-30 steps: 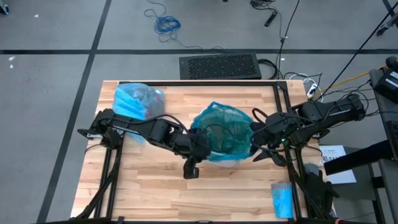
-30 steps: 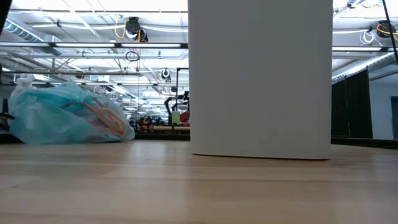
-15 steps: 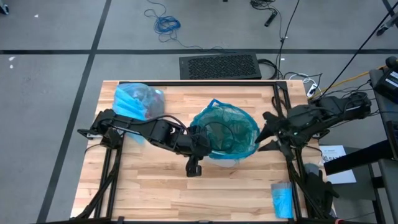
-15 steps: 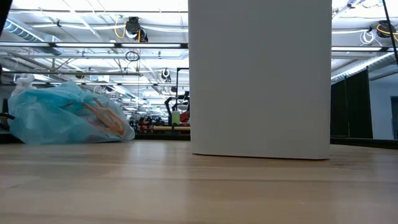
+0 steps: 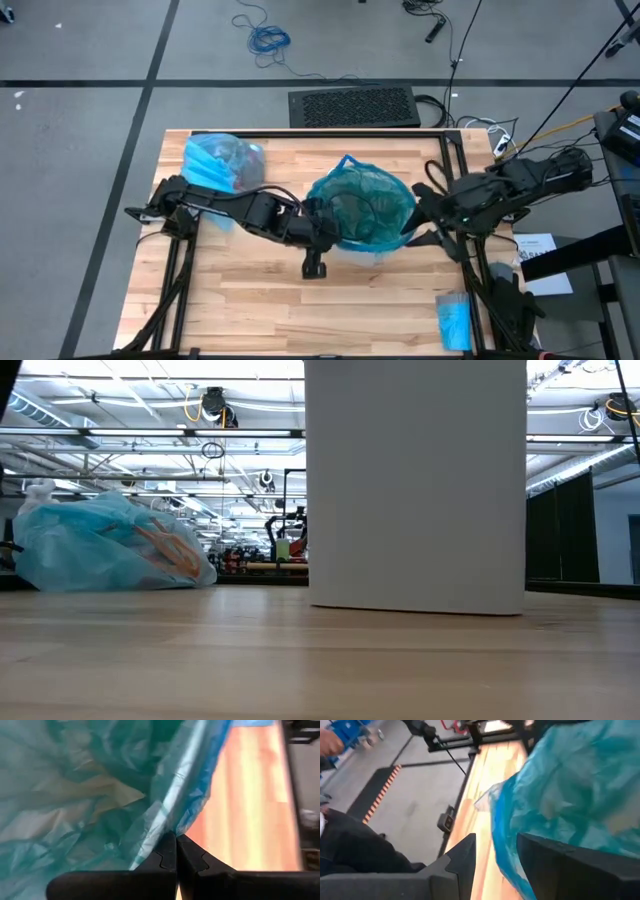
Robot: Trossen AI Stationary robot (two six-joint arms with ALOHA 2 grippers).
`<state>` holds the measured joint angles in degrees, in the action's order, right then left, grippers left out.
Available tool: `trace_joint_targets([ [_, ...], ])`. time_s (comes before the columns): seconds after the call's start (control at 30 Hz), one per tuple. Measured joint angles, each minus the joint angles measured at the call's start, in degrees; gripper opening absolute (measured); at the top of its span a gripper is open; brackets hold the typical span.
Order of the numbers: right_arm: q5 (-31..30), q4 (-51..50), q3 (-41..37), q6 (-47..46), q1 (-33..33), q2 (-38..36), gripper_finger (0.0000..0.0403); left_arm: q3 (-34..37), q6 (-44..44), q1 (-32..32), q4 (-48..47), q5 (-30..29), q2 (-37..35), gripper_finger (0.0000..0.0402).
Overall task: Place trash/remove bag and relplace
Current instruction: Insert the new blue trash bag into the white trash bin
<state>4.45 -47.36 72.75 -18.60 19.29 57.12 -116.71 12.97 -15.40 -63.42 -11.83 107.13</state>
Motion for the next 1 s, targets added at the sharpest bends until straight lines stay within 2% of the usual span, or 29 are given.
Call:
trace_joint_targets([
  [0.1,-0.1,-0.1,0.0,0.9,0.0,2.0,0.0135,0.0,-0.2,1.5,-1.1,-2.2,0.0,0.0000],
  [0.33,1.0,-1.2,0.0,1.3,0.1,5.8,0.0134,0.0,-0.4,4.0,-3.3,-2.3,0.0,0.0000],
  [1.0,0.0,1.0,0.0,2.2,3.0,5.7,0.0134,0.0,-1.3,2.5,-1.7,-1.7,-0.4,0.0000],
])
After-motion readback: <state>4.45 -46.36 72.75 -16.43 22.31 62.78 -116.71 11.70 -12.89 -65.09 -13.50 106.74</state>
